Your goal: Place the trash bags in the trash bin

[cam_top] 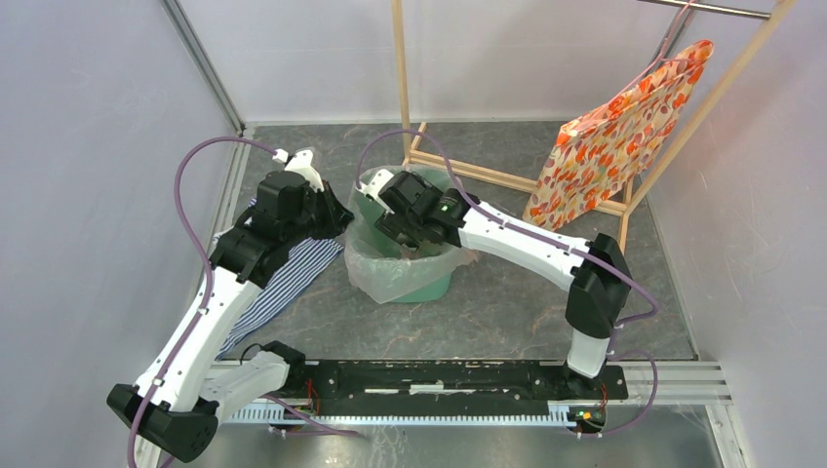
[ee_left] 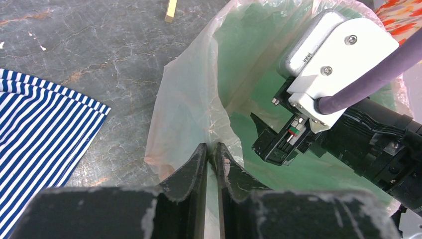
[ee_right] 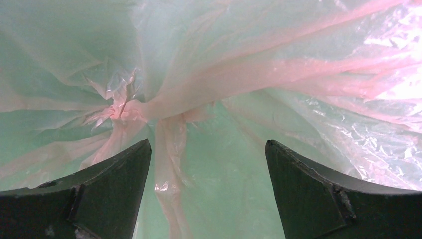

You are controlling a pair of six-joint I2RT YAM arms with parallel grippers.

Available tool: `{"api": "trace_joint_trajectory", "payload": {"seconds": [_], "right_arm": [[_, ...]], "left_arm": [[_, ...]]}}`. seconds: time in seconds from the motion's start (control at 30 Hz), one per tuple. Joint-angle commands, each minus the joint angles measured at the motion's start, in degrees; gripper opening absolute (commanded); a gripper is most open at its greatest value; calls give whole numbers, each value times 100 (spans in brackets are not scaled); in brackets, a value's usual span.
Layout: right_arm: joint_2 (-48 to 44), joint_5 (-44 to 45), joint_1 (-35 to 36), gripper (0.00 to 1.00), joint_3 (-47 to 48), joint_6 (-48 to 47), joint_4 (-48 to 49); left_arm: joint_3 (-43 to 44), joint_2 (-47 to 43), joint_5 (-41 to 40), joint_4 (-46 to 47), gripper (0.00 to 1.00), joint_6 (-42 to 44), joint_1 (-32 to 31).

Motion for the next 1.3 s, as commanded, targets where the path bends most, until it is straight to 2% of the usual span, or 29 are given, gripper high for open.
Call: {"api": "trace_joint_trajectory", "payload": {"seconds": [0.0, 0.2, 0.43, 0.9, 1.07, 1.27], "right_arm": [[-313, -140, -18, 92, 288, 252, -91], [-517, -559, -22, 92, 513, 390, -67], [-775, -660, -24, 92, 579, 483, -8], [-1671, -887, -22, 94, 441, 839, 549], [-2260, -825, -23, 98, -64, 1022, 989], [-3058, -637, -24, 98, -735, 1283, 1471]], "left_arm": [[-40, 20, 10, -2, 18, 198, -3], [-15, 8, -5, -8, 20, 180, -3], [78, -48, -43, -2, 24, 124, -2], [479, -337, -505, 85, 46, -43, 1], [604, -614, -737, 119, 57, 18, -1], [738, -720, -438, 258, 71, 183, 2]]}}
